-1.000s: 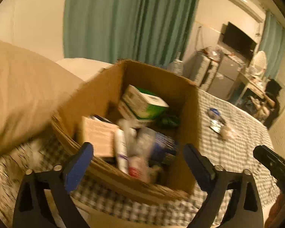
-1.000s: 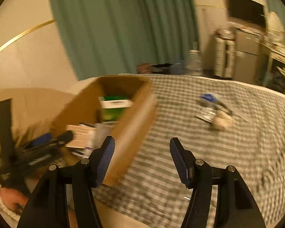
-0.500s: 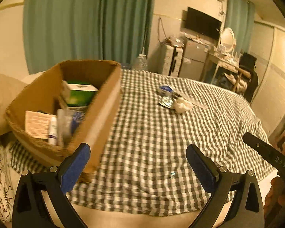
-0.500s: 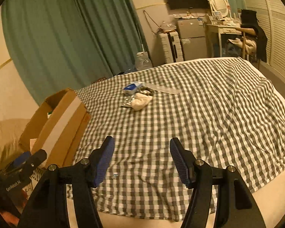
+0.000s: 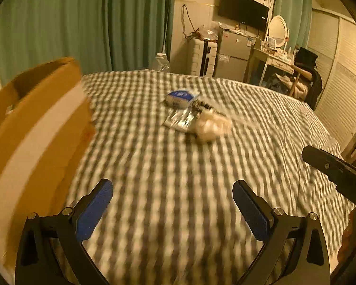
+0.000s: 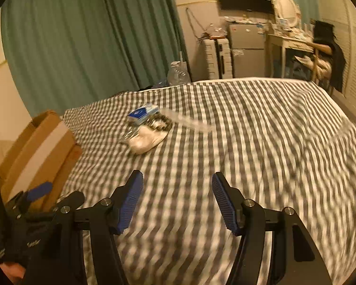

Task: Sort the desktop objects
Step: 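Grasp the white lace cloth with the left tool while the right tool grasps the clear comb, then carry the cloth and comb into the cardboard box and open both tools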

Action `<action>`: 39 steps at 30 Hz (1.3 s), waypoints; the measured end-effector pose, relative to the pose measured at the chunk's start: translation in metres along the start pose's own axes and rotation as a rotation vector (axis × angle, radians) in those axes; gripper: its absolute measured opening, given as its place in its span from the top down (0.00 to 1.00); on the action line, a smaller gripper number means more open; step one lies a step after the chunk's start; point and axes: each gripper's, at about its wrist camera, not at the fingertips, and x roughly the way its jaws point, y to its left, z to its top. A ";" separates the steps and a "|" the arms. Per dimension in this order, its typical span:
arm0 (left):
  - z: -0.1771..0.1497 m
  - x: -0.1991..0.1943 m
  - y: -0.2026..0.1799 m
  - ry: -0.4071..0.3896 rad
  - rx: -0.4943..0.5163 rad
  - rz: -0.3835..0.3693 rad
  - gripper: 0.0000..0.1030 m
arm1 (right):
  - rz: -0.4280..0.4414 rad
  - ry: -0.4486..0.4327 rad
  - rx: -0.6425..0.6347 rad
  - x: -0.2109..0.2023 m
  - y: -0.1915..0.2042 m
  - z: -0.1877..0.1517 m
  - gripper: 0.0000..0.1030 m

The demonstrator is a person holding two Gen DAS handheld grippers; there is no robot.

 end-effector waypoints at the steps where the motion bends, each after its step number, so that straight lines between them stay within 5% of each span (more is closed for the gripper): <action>1: 0.007 0.012 -0.005 -0.006 -0.003 -0.001 0.00 | 0.019 0.004 -0.015 0.009 -0.004 0.007 0.41; 5: 0.027 0.056 -0.022 -0.010 -0.008 -0.016 0.00 | 0.019 0.073 -0.116 0.059 -0.018 0.039 0.42; 10: 0.040 0.093 -0.038 -0.042 0.008 -0.062 0.01 | -0.015 0.171 -0.233 0.118 -0.022 0.069 0.58; 13: 0.042 0.115 -0.047 -0.001 0.046 -0.098 0.21 | 0.010 0.221 -0.296 0.149 -0.013 0.079 0.58; 15: 0.042 0.128 -0.049 0.039 0.059 -0.118 0.55 | -0.001 0.243 -0.332 0.170 -0.008 0.081 0.58; 20: 0.041 0.135 -0.038 0.071 0.021 -0.225 0.85 | -0.010 0.324 -0.318 0.201 -0.003 0.074 0.58; 31: 0.009 0.056 0.005 0.061 0.018 -0.269 0.86 | -0.056 0.333 -0.161 0.121 -0.001 0.004 0.83; 39: -0.048 -0.002 0.036 0.116 -0.034 -0.234 0.86 | 0.075 0.370 0.028 0.045 0.020 -0.069 0.94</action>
